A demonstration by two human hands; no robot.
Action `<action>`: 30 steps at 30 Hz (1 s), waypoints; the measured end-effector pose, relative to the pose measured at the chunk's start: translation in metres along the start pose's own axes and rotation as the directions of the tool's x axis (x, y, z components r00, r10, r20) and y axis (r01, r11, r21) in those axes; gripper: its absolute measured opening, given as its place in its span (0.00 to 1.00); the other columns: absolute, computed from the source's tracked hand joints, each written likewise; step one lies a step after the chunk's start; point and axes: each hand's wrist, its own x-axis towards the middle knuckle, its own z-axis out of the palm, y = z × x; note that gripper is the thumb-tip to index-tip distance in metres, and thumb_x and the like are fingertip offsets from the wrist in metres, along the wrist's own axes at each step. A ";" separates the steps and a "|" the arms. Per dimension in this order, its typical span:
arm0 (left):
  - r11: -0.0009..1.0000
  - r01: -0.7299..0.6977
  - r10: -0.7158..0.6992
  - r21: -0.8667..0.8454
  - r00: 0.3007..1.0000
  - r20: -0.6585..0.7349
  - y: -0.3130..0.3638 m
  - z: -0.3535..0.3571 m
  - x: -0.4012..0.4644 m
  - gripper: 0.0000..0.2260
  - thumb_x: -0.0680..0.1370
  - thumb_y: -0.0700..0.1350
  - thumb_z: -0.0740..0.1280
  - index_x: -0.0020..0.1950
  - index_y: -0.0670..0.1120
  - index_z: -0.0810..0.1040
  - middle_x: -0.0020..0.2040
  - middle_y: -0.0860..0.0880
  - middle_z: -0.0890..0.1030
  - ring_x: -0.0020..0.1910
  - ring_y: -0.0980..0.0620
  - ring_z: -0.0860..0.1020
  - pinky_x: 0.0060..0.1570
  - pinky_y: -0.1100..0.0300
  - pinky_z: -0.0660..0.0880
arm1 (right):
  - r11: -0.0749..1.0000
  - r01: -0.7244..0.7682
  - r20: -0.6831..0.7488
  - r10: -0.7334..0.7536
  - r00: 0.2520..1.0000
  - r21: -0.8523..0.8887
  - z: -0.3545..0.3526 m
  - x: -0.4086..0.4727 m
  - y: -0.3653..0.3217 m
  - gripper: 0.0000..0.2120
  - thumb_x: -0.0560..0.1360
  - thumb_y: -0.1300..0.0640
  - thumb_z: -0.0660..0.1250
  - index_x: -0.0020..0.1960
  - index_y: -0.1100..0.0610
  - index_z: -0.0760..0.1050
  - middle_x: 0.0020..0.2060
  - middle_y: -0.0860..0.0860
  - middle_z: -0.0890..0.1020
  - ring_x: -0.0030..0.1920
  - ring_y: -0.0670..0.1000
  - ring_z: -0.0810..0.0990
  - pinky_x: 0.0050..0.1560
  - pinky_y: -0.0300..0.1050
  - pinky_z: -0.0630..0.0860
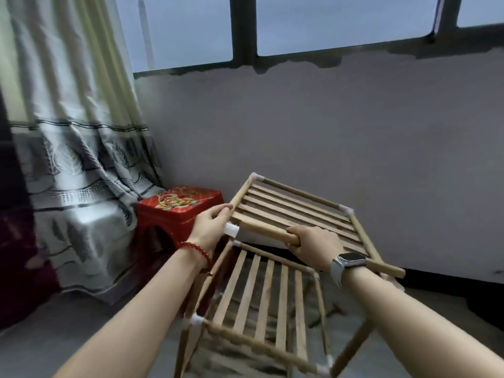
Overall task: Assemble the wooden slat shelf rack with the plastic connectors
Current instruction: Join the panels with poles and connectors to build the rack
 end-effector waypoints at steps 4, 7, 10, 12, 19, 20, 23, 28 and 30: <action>0.996 0.077 -0.081 -0.047 0.992 -0.093 -0.023 -0.046 -0.017 0.13 0.81 0.43 0.60 0.63 0.44 0.76 0.60 0.39 0.77 0.62 0.42 0.74 0.64 0.51 0.69 | 0.983 0.156 -0.041 -0.161 0.986 -0.101 0.016 0.012 -0.034 0.16 0.78 0.45 0.58 0.65 0.46 0.68 0.55 0.47 0.77 0.51 0.50 0.77 0.40 0.40 0.70; 0.995 0.083 -0.088 -0.046 0.990 -0.113 -0.041 -0.070 -0.035 0.12 0.82 0.43 0.58 0.62 0.45 0.76 0.57 0.45 0.79 0.52 0.51 0.77 0.55 0.61 0.73 | 0.970 0.208 0.005 -0.209 0.978 -0.128 0.021 0.017 -0.065 0.15 0.77 0.47 0.60 0.62 0.49 0.71 0.52 0.48 0.78 0.49 0.51 0.78 0.41 0.43 0.72; 0.995 0.097 -0.100 -0.024 0.983 -0.157 -0.061 -0.091 -0.057 0.10 0.82 0.43 0.57 0.55 0.49 0.78 0.47 0.51 0.78 0.42 0.57 0.75 0.40 0.67 0.73 | 0.951 0.263 0.050 -0.258 0.965 -0.165 0.029 0.012 -0.089 0.14 0.77 0.48 0.60 0.60 0.51 0.71 0.51 0.50 0.77 0.49 0.53 0.78 0.41 0.46 0.72; 0.993 0.113 -0.115 -0.019 0.978 -0.176 -0.072 -0.102 -0.070 0.10 0.82 0.44 0.57 0.52 0.50 0.79 0.44 0.52 0.76 0.39 0.57 0.73 0.39 0.64 0.72 | 0.934 0.302 0.093 -0.290 0.953 -0.189 0.036 0.006 -0.106 0.14 0.77 0.48 0.60 0.61 0.53 0.69 0.52 0.51 0.76 0.48 0.56 0.79 0.39 0.47 0.69; 0.999 0.023 -0.028 -0.047 0.994 -0.110 -0.076 -0.108 -0.081 0.09 0.81 0.41 0.56 0.44 0.47 0.73 0.41 0.46 0.71 0.35 0.50 0.69 0.31 0.59 0.67 | 0.933 0.283 0.001 -0.290 0.957 -0.222 0.029 -0.012 -0.118 0.11 0.79 0.53 0.56 0.58 0.53 0.72 0.53 0.50 0.74 0.40 0.52 0.78 0.35 0.43 0.66; 0.997 0.012 -0.019 -0.076 0.995 -0.098 -0.080 -0.107 -0.083 0.09 0.81 0.41 0.56 0.44 0.47 0.72 0.41 0.47 0.71 0.34 0.51 0.68 0.30 0.61 0.66 | 0.931 0.283 0.001 -0.291 0.957 -0.229 0.026 -0.017 -0.119 0.10 0.80 0.54 0.55 0.58 0.53 0.71 0.53 0.50 0.74 0.40 0.52 0.77 0.36 0.43 0.65; 0.989 -0.022 0.007 -0.145 0.995 -0.101 -0.085 -0.103 -0.088 0.08 0.81 0.41 0.56 0.44 0.48 0.71 0.36 0.50 0.68 0.28 0.55 0.65 0.26 0.64 0.61 | 0.916 0.307 0.032 -0.310 0.950 -0.260 0.018 -0.030 -0.119 0.09 0.80 0.54 0.53 0.56 0.54 0.69 0.49 0.50 0.76 0.41 0.52 0.76 0.37 0.43 0.66; 0.964 0.002 -0.026 -0.265 0.996 -0.084 -0.085 -0.106 -0.082 0.09 0.80 0.39 0.55 0.42 0.47 0.71 0.33 0.49 0.64 0.22 0.57 0.60 0.22 0.64 0.57 | 0.870 0.435 0.161 -0.406 0.899 -0.233 0.034 -0.057 -0.129 0.08 0.80 0.55 0.53 0.54 0.54 0.70 0.45 0.49 0.79 0.43 0.54 0.79 0.39 0.45 0.69; 0.954 -0.003 -0.030 -0.299 0.994 -0.104 -0.087 -0.107 -0.080 0.10 0.79 0.38 0.55 0.42 0.47 0.71 0.33 0.50 0.66 0.21 0.58 0.61 0.21 0.65 0.57 | 0.858 0.469 0.267 -0.411 0.871 -0.211 0.052 -0.063 -0.133 0.08 0.80 0.55 0.54 0.54 0.54 0.71 0.45 0.50 0.80 0.44 0.55 0.80 0.46 0.48 0.73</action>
